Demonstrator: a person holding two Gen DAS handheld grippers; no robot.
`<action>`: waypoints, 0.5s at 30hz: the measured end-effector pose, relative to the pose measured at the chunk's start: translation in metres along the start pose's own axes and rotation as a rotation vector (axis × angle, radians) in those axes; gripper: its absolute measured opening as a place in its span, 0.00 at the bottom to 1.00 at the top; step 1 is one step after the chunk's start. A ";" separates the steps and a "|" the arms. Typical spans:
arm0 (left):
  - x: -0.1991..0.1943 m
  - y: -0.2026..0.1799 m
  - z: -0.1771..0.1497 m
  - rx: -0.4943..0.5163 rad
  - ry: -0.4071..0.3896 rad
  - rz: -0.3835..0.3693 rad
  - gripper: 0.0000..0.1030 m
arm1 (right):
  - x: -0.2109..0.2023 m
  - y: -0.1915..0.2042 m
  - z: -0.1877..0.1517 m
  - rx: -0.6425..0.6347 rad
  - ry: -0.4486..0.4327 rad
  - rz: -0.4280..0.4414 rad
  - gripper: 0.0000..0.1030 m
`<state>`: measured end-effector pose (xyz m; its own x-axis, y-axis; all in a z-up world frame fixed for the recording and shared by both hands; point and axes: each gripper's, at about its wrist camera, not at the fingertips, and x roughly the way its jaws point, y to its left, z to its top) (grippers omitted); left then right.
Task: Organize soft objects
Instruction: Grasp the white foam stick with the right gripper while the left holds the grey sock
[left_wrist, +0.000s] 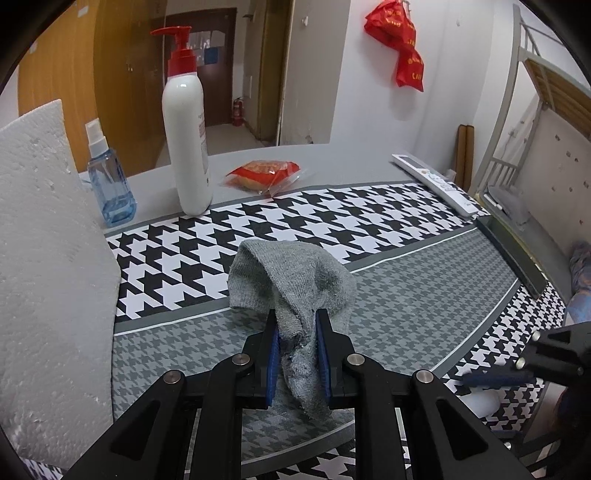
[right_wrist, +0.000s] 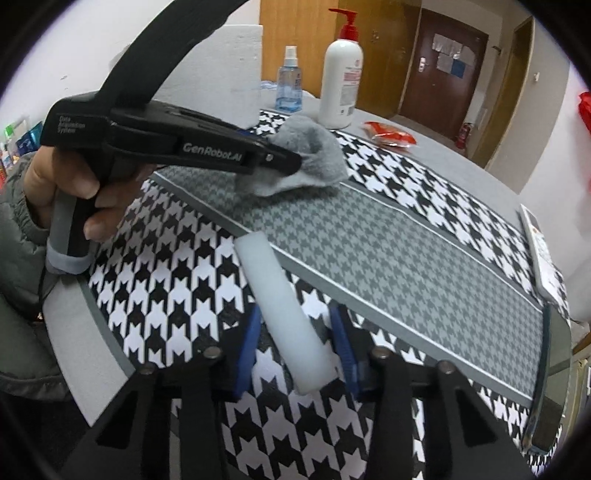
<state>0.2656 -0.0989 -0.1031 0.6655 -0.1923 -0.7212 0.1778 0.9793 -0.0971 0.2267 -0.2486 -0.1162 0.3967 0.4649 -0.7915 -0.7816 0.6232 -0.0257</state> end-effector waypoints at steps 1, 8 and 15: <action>-0.001 0.000 -0.001 0.000 -0.002 -0.002 0.19 | 0.000 -0.001 0.000 -0.002 -0.003 0.008 0.34; -0.009 -0.005 -0.002 0.013 -0.022 -0.016 0.19 | 0.000 -0.007 -0.001 0.068 -0.013 0.033 0.21; -0.014 -0.005 -0.002 0.010 -0.038 -0.019 0.19 | -0.008 -0.007 0.003 0.125 -0.042 0.029 0.16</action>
<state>0.2539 -0.1007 -0.0944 0.6890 -0.2133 -0.6927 0.1975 0.9748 -0.1038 0.2307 -0.2546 -0.1078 0.3966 0.5078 -0.7647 -0.7277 0.6817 0.0752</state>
